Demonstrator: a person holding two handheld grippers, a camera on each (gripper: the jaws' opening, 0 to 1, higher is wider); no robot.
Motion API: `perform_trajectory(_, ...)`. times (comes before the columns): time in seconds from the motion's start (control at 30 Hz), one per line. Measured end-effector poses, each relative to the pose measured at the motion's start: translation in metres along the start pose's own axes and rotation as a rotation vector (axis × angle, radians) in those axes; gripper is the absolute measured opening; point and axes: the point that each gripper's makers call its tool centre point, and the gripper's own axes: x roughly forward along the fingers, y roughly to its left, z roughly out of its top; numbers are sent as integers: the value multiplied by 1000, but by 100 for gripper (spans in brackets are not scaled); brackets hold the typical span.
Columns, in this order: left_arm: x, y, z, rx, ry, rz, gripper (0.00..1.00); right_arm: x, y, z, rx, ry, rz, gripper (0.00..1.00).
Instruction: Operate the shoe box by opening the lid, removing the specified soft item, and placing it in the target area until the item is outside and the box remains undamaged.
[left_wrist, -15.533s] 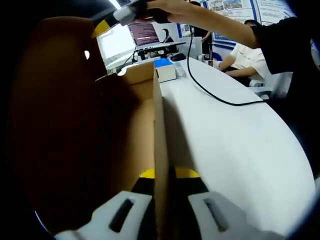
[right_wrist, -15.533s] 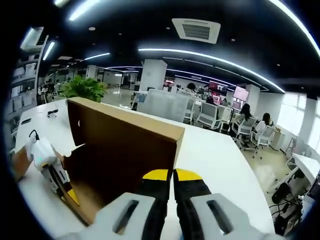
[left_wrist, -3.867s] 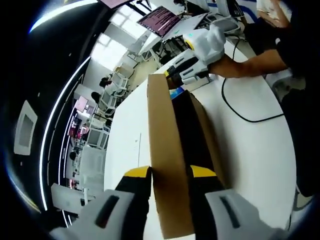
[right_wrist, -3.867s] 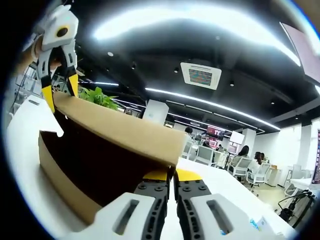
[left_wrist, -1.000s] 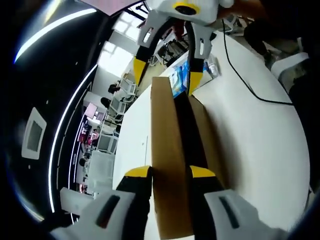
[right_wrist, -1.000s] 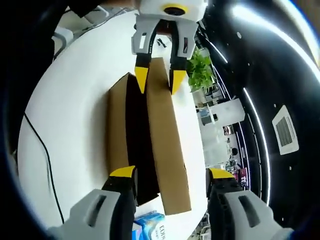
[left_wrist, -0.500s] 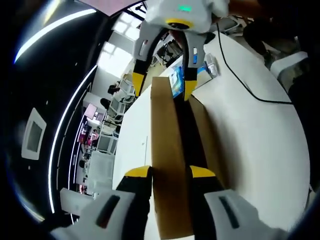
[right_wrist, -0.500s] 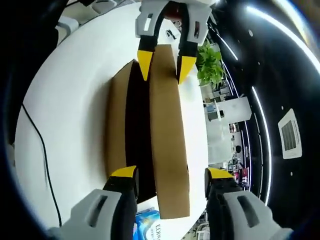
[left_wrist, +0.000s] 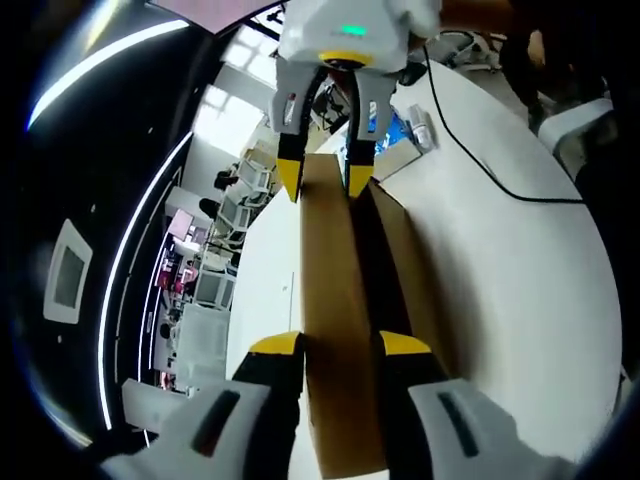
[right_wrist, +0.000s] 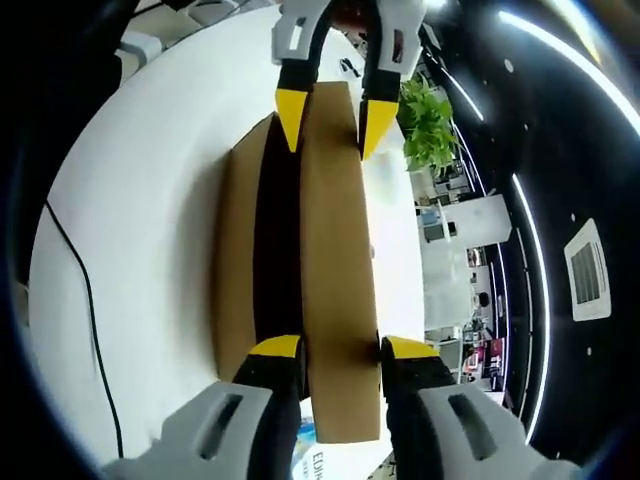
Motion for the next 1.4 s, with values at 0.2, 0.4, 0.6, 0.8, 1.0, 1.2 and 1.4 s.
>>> perform_trajectory(0.2,1,-1,-2,4,0,2,28,1,2,1,-9,-2,-7,30)
perform_trajectory(0.4,3,-4,-5,4,-7,11,28,3,5,2,-28,7,-19,29)
perform_trajectory(0.6,4,-8,-6,-7,-15,18,28,3,10,3,-28,14,-34,29)
perform_trajectory(0.8,4,-12,-8,18,-25,42,29,1,14,4,-10,30,-47,29)
perform_trajectory(1.0,4,-15,-14,9,-26,50,28,-3,23,10,9,33,-51,29)
perform_trajectory(1.2,6,-21,-15,26,-28,62,28,-3,32,10,14,43,-57,29)
perform_trajectory(1.4,9,-29,-17,7,-35,52,27,-1,42,9,7,56,-53,29)
